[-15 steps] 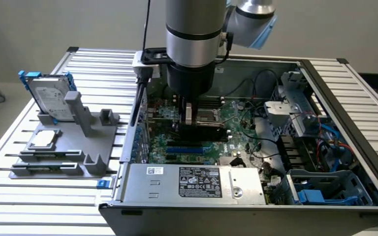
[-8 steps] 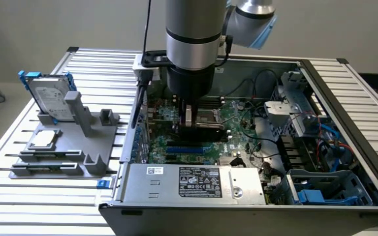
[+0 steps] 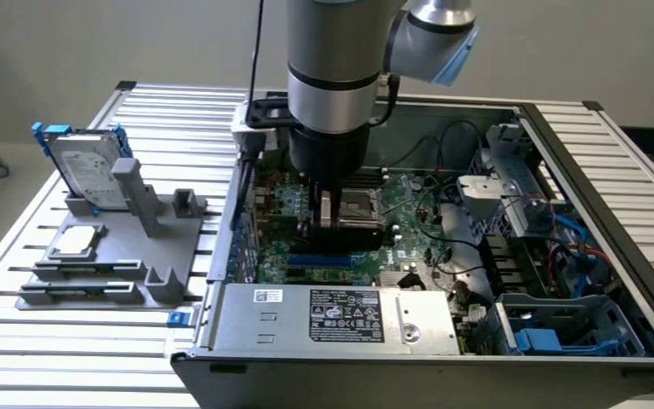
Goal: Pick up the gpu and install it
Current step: 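Insert the gpu into the slot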
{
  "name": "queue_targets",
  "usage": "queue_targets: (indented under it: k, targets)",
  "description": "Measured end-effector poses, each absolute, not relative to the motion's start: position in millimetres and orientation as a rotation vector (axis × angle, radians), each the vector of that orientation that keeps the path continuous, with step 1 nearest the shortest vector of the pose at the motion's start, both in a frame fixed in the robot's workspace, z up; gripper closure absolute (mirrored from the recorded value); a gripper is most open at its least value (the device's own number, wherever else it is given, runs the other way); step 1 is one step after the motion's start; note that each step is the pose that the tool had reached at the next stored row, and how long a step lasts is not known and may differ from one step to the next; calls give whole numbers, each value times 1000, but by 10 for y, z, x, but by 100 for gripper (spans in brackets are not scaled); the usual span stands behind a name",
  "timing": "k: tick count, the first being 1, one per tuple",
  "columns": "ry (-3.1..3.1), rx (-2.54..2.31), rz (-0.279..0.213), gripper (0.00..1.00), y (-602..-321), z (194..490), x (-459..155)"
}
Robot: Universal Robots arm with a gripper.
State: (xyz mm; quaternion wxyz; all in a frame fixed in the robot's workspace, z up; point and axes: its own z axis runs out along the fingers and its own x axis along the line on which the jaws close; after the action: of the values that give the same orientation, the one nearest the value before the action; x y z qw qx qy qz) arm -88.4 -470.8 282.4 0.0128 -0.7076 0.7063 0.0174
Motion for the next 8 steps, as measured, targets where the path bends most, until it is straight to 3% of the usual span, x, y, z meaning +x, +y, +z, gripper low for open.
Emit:
queue_targets:
  k: [8]
  targets:
    - [2189, -2229, 66, 73, -4707, 2746, -879]
